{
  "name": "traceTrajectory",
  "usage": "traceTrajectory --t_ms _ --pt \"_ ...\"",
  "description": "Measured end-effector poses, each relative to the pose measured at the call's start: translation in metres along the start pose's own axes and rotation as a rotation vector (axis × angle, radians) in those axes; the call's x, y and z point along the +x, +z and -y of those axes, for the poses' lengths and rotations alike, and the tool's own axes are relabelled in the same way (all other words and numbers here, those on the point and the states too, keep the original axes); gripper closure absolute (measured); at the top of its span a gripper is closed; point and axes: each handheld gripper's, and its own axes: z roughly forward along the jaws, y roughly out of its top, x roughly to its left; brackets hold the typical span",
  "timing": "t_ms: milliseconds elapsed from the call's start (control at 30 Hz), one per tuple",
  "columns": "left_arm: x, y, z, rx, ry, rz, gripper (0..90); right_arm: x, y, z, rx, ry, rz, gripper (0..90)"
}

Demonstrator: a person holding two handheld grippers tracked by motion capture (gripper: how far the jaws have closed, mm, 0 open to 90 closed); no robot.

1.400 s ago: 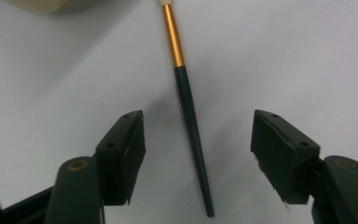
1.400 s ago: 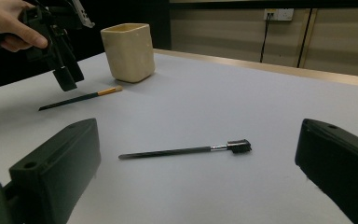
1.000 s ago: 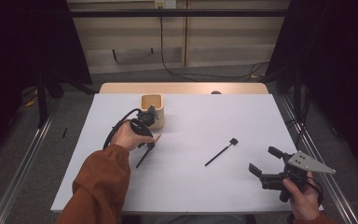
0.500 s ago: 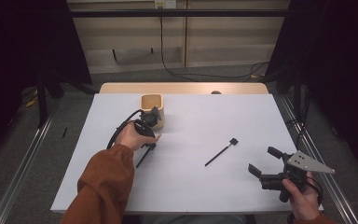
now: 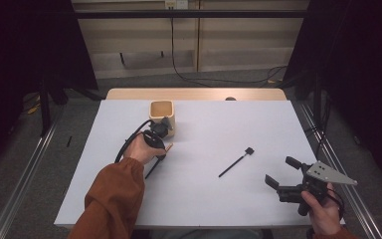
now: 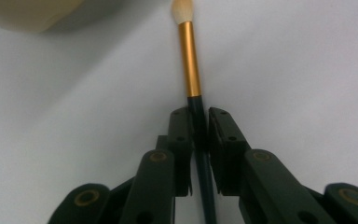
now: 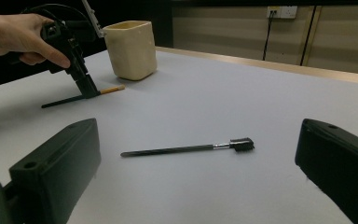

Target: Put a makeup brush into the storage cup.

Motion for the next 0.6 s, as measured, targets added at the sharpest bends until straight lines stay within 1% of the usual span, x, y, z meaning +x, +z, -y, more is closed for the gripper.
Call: traceTrajectory --t_ms 67,167,200,267,400,433,500,533,567,600 --pt "0.0006 0.0001 0.0023 -0.016 -0.002 0.001 81.1 0.0004 -0.0001 0.0000 -0.001 0.001 -0.001 0.0" --pt "-0.0001 0.0003 0.0041 -0.026 -0.002 -0.007 82.9 0.0002 -0.0001 0.0000 -0.001 0.002 0.001 0.0" --pt "-0.0005 0.0001 0.0043 -0.027 -0.001 -0.013 83.2 0.0004 -0.0002 0.0000 -0.001 0.003 0.000 0.0" --pt "-0.0004 0.0003 0.0040 -0.026 -0.002 -0.007 83.4 0.0005 -0.0001 0.0001 -0.002 0.001 0.002 0.0" --pt "-0.0009 0.0003 0.0036 -0.025 -0.002 -0.010 83.6 0.0004 -0.0001 0.0000 0.001 0.003 0.000 0.0" --pt "-0.0003 -0.0001 0.0030 -0.020 0.003 -0.009 83.6 0.0004 0.0000 0.0000 0.001 0.003 0.000 0.0" --pt "0.0013 -0.0006 0.0030 -0.018 0.001 0.001 83.7 0.0000 0.0002 0.0001 0.001 0.002 0.001 0.0" --pt "0.0016 -0.0008 0.0035 -0.024 -0.007 0.005 83.7 -0.0001 0.0004 0.0002 0.002 0.001 0.001 0.0" --pt "0.0025 -0.0010 0.0036 -0.024 -0.002 0.011 83.7 -0.0001 0.0004 0.0002 0.002 0.002 0.001 0.0" --pt "0.0032 -0.0012 0.0038 -0.025 -0.006 0.017 83.7 -0.0001 0.0005 0.0001 0.002 0.001 0.000 0.0"
